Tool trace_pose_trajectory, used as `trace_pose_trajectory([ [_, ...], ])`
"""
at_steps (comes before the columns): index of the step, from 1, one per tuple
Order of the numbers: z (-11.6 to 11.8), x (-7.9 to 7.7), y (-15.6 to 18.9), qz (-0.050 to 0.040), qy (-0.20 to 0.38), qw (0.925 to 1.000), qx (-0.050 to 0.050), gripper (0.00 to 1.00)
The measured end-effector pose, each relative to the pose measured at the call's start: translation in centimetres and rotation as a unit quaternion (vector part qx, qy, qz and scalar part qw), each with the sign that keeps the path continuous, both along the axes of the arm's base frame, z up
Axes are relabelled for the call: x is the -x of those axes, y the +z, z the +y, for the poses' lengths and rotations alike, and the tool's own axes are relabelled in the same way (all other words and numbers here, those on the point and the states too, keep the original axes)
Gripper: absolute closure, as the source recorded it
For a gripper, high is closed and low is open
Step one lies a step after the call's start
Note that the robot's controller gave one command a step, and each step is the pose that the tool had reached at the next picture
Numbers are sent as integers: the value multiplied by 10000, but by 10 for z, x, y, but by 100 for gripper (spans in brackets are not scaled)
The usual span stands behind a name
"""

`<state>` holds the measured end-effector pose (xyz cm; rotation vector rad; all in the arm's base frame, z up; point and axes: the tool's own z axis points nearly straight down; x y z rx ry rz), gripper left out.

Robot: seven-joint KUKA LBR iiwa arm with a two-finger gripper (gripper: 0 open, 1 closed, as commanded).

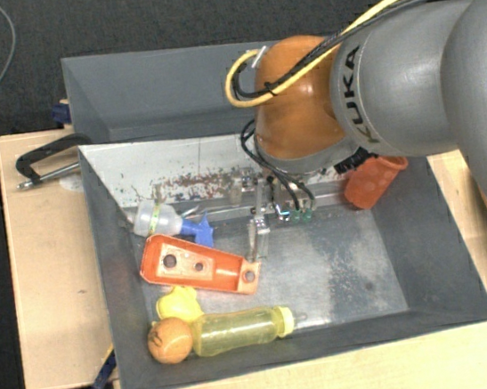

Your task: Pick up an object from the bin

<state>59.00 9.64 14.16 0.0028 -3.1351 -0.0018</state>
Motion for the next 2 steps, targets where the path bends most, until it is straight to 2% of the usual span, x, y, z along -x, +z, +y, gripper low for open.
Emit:
trace_pose_trajectory([
  [1, 0, -2, 5, -42, -8, 10000, -4, 0],
  [2, 6, 46, -47, -28, 41, 10000, -9, 0],
])
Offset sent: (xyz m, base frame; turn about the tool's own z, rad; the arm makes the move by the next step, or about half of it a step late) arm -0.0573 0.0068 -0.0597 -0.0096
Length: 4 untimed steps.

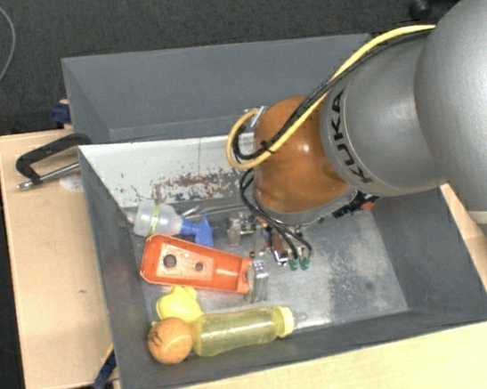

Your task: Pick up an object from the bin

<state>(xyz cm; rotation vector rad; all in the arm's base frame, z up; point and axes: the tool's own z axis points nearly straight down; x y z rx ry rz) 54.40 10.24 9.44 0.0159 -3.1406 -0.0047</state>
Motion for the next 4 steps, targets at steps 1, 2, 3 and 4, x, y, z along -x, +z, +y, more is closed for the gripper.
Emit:
trace_pose_trajectory([
  [1, -12, 14, -24, -33, 79, 10000, -2, 100],
  [2, -12, 14, -24, -33, 79, 10000, -2, 100],
  [3, -11, 14, 24, -3, 122, 9999, 1, 100],
  [4, -10, 8, 38, -91, 131, 9999, -13, 100],
])
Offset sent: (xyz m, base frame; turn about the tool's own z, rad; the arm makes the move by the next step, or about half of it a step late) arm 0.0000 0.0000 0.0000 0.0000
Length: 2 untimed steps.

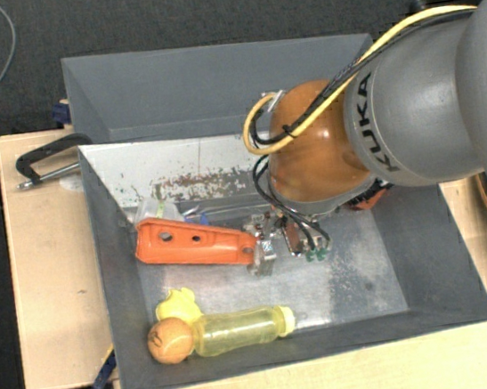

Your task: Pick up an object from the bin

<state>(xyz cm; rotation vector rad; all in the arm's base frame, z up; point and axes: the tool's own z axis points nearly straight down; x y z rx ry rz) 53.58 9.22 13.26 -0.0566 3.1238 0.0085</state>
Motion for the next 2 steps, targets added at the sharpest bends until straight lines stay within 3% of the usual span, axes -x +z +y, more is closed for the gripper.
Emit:
trace_pose_trajectory([
  [1, -4, 9, 14, 124, 72, 9999, 18, 100],
  [2, -5, 1, 78, 47, 97, 9999, 9, 100],
])
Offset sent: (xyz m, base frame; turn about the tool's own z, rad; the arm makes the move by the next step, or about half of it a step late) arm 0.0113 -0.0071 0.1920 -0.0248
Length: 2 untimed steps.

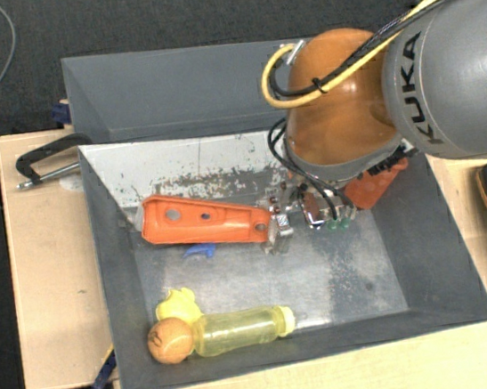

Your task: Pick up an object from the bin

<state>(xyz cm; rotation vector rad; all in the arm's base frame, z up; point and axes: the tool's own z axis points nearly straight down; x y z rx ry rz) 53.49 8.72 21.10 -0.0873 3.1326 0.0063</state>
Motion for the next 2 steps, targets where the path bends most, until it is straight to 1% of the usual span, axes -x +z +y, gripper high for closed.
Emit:
trace_pose_trajectory([
  [1, -11, -6, -142, 86, -324, 9994, 0, 100],
  [2, -11, -7, -141, 69, -317, 9995, 1, 100],
])
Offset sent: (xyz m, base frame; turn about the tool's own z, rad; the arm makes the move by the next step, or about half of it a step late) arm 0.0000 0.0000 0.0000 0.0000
